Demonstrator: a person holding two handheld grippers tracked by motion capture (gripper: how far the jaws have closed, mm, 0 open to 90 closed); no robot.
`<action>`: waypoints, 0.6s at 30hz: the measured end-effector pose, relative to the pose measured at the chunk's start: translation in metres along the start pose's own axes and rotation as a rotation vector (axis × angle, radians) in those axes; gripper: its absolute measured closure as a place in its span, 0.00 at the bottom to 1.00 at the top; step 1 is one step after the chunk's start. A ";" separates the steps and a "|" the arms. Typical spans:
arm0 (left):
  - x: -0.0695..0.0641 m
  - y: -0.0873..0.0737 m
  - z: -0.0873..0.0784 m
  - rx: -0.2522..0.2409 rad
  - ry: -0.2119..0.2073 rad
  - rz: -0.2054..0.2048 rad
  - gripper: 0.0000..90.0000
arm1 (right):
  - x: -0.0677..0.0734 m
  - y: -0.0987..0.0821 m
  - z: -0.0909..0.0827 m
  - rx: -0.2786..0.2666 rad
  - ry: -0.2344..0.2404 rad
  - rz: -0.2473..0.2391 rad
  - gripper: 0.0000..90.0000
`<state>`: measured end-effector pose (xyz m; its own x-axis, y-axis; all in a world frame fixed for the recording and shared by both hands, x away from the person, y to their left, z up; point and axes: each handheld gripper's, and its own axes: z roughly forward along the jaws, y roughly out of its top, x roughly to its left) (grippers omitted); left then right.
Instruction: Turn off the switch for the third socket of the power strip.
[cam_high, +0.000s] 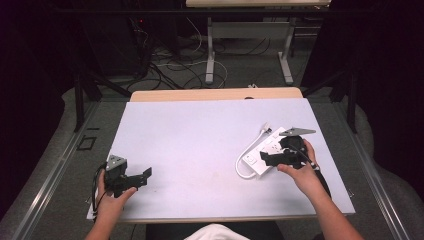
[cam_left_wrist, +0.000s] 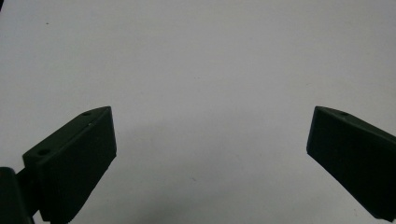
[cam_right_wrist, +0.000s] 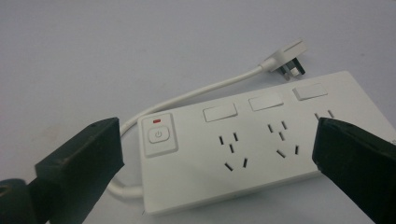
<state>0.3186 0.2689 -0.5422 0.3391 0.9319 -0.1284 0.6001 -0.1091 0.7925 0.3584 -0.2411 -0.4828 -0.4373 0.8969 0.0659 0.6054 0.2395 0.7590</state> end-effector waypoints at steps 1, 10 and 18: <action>0.000 0.000 0.000 -0.001 0.001 0.001 0.02 | 0.001 -0.002 0.000 -0.004 0.004 -0.011 0.00; 0.000 0.000 0.001 0.002 0.004 -0.001 0.02 | 0.009 -0.027 -0.002 0.018 0.006 -0.062 0.00; -0.001 0.000 0.001 0.020 0.006 -0.003 0.02 | 0.007 -0.047 -0.003 0.011 0.023 -0.040 0.00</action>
<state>0.3192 0.2677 -0.5425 0.3330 0.9343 -0.1271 0.6156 -0.1133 0.7799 0.3248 -0.2470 -0.5164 -0.4761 0.8779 0.0506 0.5947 0.2790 0.7540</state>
